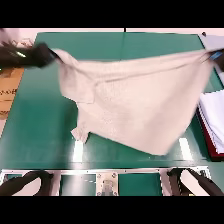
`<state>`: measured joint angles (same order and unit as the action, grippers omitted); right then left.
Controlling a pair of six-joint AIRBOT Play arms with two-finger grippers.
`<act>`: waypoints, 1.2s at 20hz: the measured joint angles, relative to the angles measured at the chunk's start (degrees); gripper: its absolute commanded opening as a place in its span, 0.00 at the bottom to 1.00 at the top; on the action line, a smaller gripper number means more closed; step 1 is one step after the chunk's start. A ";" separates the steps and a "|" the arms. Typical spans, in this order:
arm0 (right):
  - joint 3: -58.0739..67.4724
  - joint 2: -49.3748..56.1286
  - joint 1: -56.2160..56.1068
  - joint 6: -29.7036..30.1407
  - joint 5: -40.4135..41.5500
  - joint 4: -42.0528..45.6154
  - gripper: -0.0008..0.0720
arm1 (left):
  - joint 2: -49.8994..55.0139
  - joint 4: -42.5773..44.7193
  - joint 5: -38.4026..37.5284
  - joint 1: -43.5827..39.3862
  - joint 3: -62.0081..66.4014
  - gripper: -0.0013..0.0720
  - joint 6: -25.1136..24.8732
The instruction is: Fold the shirts.
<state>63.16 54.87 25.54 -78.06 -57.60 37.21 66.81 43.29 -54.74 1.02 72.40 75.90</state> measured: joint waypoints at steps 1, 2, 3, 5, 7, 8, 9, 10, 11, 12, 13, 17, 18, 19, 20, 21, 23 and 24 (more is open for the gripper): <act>-2.89 3.48 -1.01 1.51 2.49 0.17 0.02 | 3.56 -2.47 2.58 -1.25 -2.12 0.05 -1.99; -4.61 6.75 -1.70 2.80 4.35 -0.13 0.02 | 7.48 -4.37 5.14 -2.82 -3.80 0.05 -4.00; -5.73 10.51 -2.34 4.24 6.01 -0.66 0.02 | 10.86 -6.49 7.50 -4.35 -4.79 0.05 -5.77; -6.05 17.09 -2.93 6.91 8.31 -2.16 0.02 | 17.22 -10.25 11.52 -7.21 -5.60 0.05 -8.90; -4.79 22.03 -3.28 8.70 9.44 -3.23 0.29 | 21.14 -12.41 14.43 -8.26 -5.09 0.06 -10.73; -3.80 23.82 -3.37 9.38 9.92 -3.74 0.71 | 22.47 -13.03 14.84 -8.39 -4.48 0.47 -11.47; -2.64 25.05 -3.37 9.88 9.97 -4.00 0.80 | 23.39 -13.60 14.40 -8.07 -3.54 0.89 -11.96; -1.33 25.97 -3.06 10.21 9.29 -3.76 0.80 | 23.89 -13.90 13.27 -7.17 -2.34 0.92 -12.24; 0.42 26.56 -2.25 10.32 7.63 -2.80 0.80 | 24.35 -14.10 11.56 -5.86 -0.90 0.92 -12.48; 2.32 26.88 -1.09 10.10 5.73 -1.60 0.80 | 24.68 -14.12 7.96 -4.09 0.87 0.92 -12.72; 3.96 27.06 0.31 9.38 3.13 -0.02 0.79 | 24.90 -14.43 3.32 -1.95 2.80 0.92 -12.87; 6.84 25.97 8.00 6.58 -8.92 6.86 0.77 | 25.14 -12.24 -11.89 7.26 8.09 0.92 -12.98; 6.10 25.20 9.90 6.43 -12.07 8.72 0.77 | 25.14 -10.80 -15.30 9.42 8.70 0.92 -12.94; 4.68 24.22 11.63 6.36 -14.51 10.56 0.77 | 25.16 -9.42 -17.88 11.32 9.16 0.92 -12.85; 2.56 23.06 13.33 6.23 -16.33 12.33 0.77 | 25.14 -8.28 -19.89 12.83 9.49 0.92 -12.85; -0.39 21.66 14.80 6.14 -17.94 14.29 0.77 | 25.14 -7.10 -21.38 14.05 9.70 0.92 -12.85; -6.91 19.12 17.11 5.95 -20.28 17.55 0.77 | 25.14 -5.53 -23.58 15.32 9.99 0.92 -12.87; -10.56 18.18 18.03 5.55 -21.05 19.76 0.77 | 25.14 -4.94 -24.22 15.76 10.08 0.92 -12.87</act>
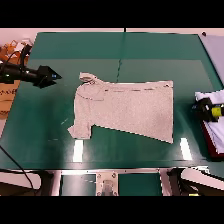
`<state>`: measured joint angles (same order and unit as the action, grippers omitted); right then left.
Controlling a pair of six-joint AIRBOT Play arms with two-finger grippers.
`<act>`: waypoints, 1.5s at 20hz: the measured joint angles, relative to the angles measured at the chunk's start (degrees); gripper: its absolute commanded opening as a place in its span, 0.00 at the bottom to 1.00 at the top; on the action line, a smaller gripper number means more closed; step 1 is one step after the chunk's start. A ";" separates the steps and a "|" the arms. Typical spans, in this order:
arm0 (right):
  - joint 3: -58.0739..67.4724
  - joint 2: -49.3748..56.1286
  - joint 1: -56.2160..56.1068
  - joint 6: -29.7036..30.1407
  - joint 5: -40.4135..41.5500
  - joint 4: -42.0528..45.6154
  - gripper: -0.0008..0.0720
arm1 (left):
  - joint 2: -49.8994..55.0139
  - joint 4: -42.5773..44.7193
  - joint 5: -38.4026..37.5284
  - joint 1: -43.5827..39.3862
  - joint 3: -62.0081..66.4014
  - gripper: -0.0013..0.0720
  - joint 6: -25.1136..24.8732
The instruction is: Fold the shirts.
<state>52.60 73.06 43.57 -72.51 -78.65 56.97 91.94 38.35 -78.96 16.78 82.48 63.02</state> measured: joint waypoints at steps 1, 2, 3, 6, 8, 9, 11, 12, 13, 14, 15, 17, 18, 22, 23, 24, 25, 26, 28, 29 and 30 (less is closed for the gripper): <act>-3.26 -0.70 0.44 -0.31 -0.42 1.88 0.77 | 0.00 0.57 -0.55 0.42 0.07 0.92 -0.02; -6.40 -1.18 0.76 -0.57 -0.66 3.10 0.77 | 0.00 0.87 -0.79 0.66 0.11 0.92 -0.02; -9.55 -1.55 1.07 -0.98 -0.52 4.55 0.77 | 0.00 1.09 -1.22 0.79 0.13 0.92 -0.07; -16.81 -2.16 1.29 -1.90 1.55 6.03 0.77 | 0.00 1.66 -1.70 1.05 0.17 0.92 -0.17; -19.69 -2.36 0.33 -2.14 1.70 4.37 0.77 | 0.00 1.75 -1.84 1.14 0.17 0.92 -0.37; -20.65 -2.34 -0.63 -2.19 1.92 3.54 0.77 | 0.02 1.79 -1.88 1.16 0.17 0.92 -0.39; -22.03 -2.14 -3.23 -2.19 2.75 2.43 0.59 | 0.00 1.86 -1.90 1.18 0.17 0.92 -0.46; -22.47 -2.12 -4.61 -2.12 3.82 2.40 0.25 | 0.00 1.99 -1.97 1.18 0.17 0.92 -0.48; -22.67 -1.92 -5.68 -2.08 5.16 2.47 0.09 | 0.00 1.97 -1.99 1.22 0.17 0.92 -0.52; -22.58 -1.75 -6.62 -2.05 5.73 2.38 0.02 | 0.00 1.99 -2.05 1.25 0.17 0.92 -0.55; -22.12 -1.81 -7.15 -2.01 6.36 2.25 0.02 | 0.02 1.99 -2.08 1.25 0.17 0.92 -0.55; -20.24 -1.79 -7.89 -2.01 7.63 2.32 0.02 | 0.02 2.05 -2.29 1.25 0.17 0.92 -0.55; -18.64 -1.81 -8.13 -2.08 8.37 2.56 0.02 | 0.00 2.16 -2.69 1.27 0.17 0.92 -0.55; -10.75 -1.90 -8.55 -7.87 8.66 6.78 0.02 | 0.00 5.07 -4.52 1.25 0.15 0.92 0.31; -9.29 -1.90 -8.59 -9.97 8.81 8.20 0.02 | -0.02 6.36 -4.96 1.11 -0.22 0.92 1.09; -8.41 -1.90 -8.81 -11.45 9.20 9.11 0.02 | 0.00 7.61 -5.20 0.79 -1.09 0.92 1.77; -7.89 -1.88 -9.20 -12.59 9.55 9.55 0.02 | 0.00 8.28 -5.27 0.02 -2.75 0.92 2.32; -7.54 -1.88 -9.88 -13.42 10.01 10.03 0.02 | -0.02 8.81 -5.03 -1.05 -4.96 0.92 2.73; -7.19 -1.86 -11.43 -14.23 11.21 10.64 0.02 | 0.02 9.86 -2.34 -4.63 -11.37 0.92 3.30; -7.10 -1.86 -12.28 -14.45 11.98 10.73 0.02 | 0.00 9.81 -0.48 -6.80 -14.38 0.92 3.41; -7.02 -1.84 -13.18 -14.69 12.55 10.78 0.02 | 0.00 10.03 1.92 -9.27 -17.40 0.92 3.56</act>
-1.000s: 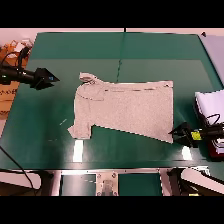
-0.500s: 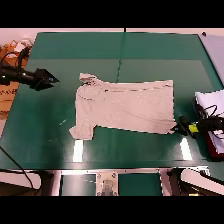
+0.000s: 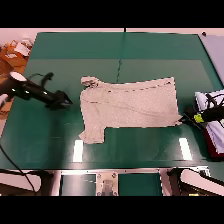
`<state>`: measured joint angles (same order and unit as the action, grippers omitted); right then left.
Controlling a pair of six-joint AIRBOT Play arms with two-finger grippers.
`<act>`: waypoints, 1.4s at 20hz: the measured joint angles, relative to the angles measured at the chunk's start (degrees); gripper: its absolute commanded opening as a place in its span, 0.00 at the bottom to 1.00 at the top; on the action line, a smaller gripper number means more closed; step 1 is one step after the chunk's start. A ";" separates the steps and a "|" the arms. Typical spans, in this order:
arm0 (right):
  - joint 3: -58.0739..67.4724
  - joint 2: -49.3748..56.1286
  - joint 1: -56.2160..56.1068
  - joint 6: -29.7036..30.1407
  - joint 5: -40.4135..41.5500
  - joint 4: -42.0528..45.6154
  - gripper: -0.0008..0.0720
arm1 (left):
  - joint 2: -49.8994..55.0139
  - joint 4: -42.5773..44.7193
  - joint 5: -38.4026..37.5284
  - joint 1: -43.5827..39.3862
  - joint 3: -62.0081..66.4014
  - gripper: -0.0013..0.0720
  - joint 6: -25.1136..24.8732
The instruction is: Fold the shirts.
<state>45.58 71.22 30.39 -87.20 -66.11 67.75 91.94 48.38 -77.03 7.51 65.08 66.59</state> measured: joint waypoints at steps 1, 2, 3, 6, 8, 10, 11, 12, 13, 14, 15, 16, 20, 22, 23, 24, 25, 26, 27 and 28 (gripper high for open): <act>0.04 -0.02 -0.81 -0.17 0.52 -0.11 0.02 | 0.02 0.15 2.43 -2.25 -2.32 0.92 0.17; 0.09 0.00 -1.51 -0.31 1.05 -0.42 0.02 | 0.00 0.02 4.70 -4.79 -4.26 0.92 0.35; 0.13 0.00 -2.10 -0.42 1.46 -0.76 0.02 | -0.17 -0.90 6.21 -7.10 -5.57 0.91 0.63; 0.17 0.00 -2.93 -0.57 1.99 -1.75 0.02 | -0.02 -1.18 11.76 -12.90 -7.98 0.05 0.85; 0.20 0.00 -3.23 -0.59 2.23 -1.97 0.02 | 0.02 -0.90 13.68 -15.10 -8.68 0.04 0.76; 0.20 0.00 -3.30 -0.59 2.19 -2.14 0.02 | -0.35 -0.68 14.47 -15.80 -9.03 0.04 0.79; 0.20 0.00 -3.34 -0.61 1.79 -2.27 0.02 | -0.98 0.13 15.02 -16.02 -9.16 0.04 1.03; 0.20 0.00 -3.43 -0.63 0.94 -2.43 0.02 | -1.95 1.53 15.26 -16.04 -9.33 0.04 1.53; 0.22 -0.04 -3.45 -0.63 0.31 -2.58 0.02 | -3.41 4.02 15.43 -15.96 -9.38 0.04 2.38; 0.35 -0.24 -3.45 -0.61 -0.31 -2.56 0.02 | -5.46 6.67 15.85 -15.87 -9.40 0.04 3.30; 0.68 -0.68 -3.45 -0.37 -0.87 -2.71 0.02 | -8.35 7.98 15.47 -15.80 -9.01 0.04 4.44; 1.42 -1.68 -3.45 -0.07 -1.73 -3.15 0.02 | -11.28 9.25 14.78 -15.85 -8.26 0.04 5.38; 10.14 -9.73 -3.48 0.57 -4.13 -7.85 0.02 | -25.57 16.96 11.28 -15.87 1.01 0.04 9.14; 17.86 -14.95 -3.48 0.48 -4.94 -10.05 0.02 | -32.26 19.41 10.84 -15.87 9.84 0.04 10.12; 22.71 -17.73 -3.48 -0.04 -5.01 -10.82 0.02 | -34.97 20.41 10.32 -15.87 15.37 0.04 10.47; 27.41 -20.22 -3.45 -0.79 -4.96 -11.23 0.02 | -37.13 21.00 10.19 -15.87 21.03 0.04 10.71; 32.61 -22.64 -3.45 -1.77 -4.28 -11.37 0.02 | -38.73 21.42 9.90 -15.87 26.95 0.04 10.86; 37.27 -24.65 -3.45 -2.84 -3.74 -11.08 0.02 | -39.85 21.79 9.18 -15.87 33.46 0.04 10.97; 42.12 -26.53 -3.45 -4.07 -3.06 -10.29 0.02 | -40.65 22.14 8.31 -15.87 39.71 0.04 11.15; 46.29 -27.98 -3.45 -5.07 -2.58 -9.42 0.02 | -41.29 22.23 7.63 -15.87 44.85 0.04 11.15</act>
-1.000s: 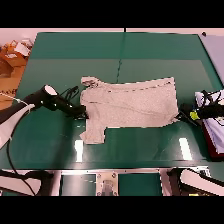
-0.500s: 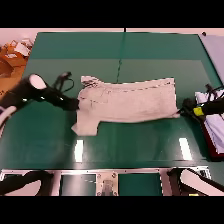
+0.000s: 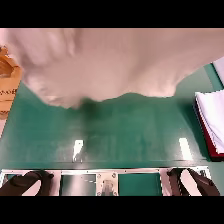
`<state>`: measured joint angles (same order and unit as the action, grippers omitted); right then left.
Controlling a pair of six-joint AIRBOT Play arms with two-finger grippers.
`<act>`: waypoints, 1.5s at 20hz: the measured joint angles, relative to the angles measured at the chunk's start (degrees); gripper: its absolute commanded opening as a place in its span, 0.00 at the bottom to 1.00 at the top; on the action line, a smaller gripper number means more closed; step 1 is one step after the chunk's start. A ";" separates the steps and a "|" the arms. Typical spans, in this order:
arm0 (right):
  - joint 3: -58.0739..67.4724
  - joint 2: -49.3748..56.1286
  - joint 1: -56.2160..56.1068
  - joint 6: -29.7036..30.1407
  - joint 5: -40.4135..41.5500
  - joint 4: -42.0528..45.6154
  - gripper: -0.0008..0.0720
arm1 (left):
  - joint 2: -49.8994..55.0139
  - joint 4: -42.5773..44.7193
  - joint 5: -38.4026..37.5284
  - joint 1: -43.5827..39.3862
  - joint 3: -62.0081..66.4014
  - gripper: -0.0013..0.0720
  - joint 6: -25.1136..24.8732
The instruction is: Fold the shirts.
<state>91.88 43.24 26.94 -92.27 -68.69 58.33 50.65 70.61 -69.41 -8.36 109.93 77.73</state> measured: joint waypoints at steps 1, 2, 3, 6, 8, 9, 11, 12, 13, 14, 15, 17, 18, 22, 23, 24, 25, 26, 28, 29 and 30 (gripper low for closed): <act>4.00 -1.25 0.00 -0.76 0.35 1.07 0.02 | -0.63 0.11 -0.42 0.00 4.57 0.04 -0.02; 7.13 -2.19 0.00 -1.46 0.76 1.79 0.02 | -1.18 0.35 -0.85 0.00 7.72 0.05 -0.17; 9.75 -3.10 0.00 -1.86 0.92 2.36 0.02 | -1.51 0.59 -1.31 0.00 10.23 0.04 -0.55; 13.18 -4.04 0.00 -2.71 1.25 3.45 0.02 | -1.97 0.79 -2.84 0.00 12.26 0.05 -1.22; 12.17 -3.91 0.00 -2.99 1.27 3.85 0.02 | -2.19 0.90 -2.95 0.00 9.68 0.05 -1.68; 10.78 -3.67 0.00 -3.02 1.38 3.82 0.02 | -2.01 0.90 -2.54 0.00 7.39 0.05 -2.12; 5.97 -2.36 0.00 -2.82 2.01 3.52 0.02 | -0.85 1.01 -1.31 0.00 2.32 0.05 -3.06; 2.64 -1.38 0.00 -1.86 2.82 2.58 0.02 | 0.24 0.98 -0.48 0.00 -0.04 0.05 -3.45; -0.87 -0.20 0.00 -0.70 3.87 1.22 0.02 | 1.90 0.96 0.33 0.00 -2.47 0.05 -3.76; -5.01 1.27 -0.02 0.76 5.27 -0.35 0.02 | 3.89 0.96 1.22 0.00 -4.44 0.05 -4.00; -8.85 2.84 -0.02 2.19 6.97 -1.84 0.02 | 6.54 0.85 2.32 0.00 -6.27 0.05 -4.17; -16.52 6.95 -0.13 5.40 11.10 -4.70 0.02 | 13.05 -0.22 4.68 0.00 -8.63 0.05 -4.48; -20.04 9.68 -0.26 7.19 13.35 -6.25 0.02 | 17.09 -1.09 6.14 -0.04 -9.42 0.05 -4.98; -28.02 22.43 -2.67 13.42 21.68 -11.21 0.02 | 33.05 -8.50 12.96 -0.02 -10.82 0.05 -9.18; -28.94 25.99 -3.74 14.78 23.96 -12.37 0.02 | 36.50 -10.73 14.53 0.00 -10.97 0.05 -10.25; -29.40 29.33 -4.85 16.06 26.29 -13.79 0.02 | 39.47 -12.92 16.06 0.00 -11.04 0.05 -11.08; -29.53 32.22 -5.81 17.00 28.15 -14.88 0.02 | 42.32 -15.08 17.51 0.00 -11.13 0.05 -11.76; -29.44 35.04 -6.64 17.90 29.94 -15.87 0.02 | 44.57 -16.55 18.25 0.00 -11.19 0.05 -12.22; -28.96 38.86 -7.85 18.99 32.04 -17.27 0.44 | 48.02 -18.78 18.93 0.00 -11.26 0.58 -12.81; -28.79 40.04 -8.15 19.34 32.39 -17.42 0.58 | 49.03 -19.34 18.84 0.00 -11.26 0.81 -12.81; -28.41 40.94 -8.00 19.67 32.44 -17.33 0.57 | 49.75 -19.32 18.14 0.13 -11.26 0.73 -12.41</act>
<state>63.46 84.18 18.94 -72.60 -36.25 40.99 100.40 51.29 -51.27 -8.23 98.67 65.32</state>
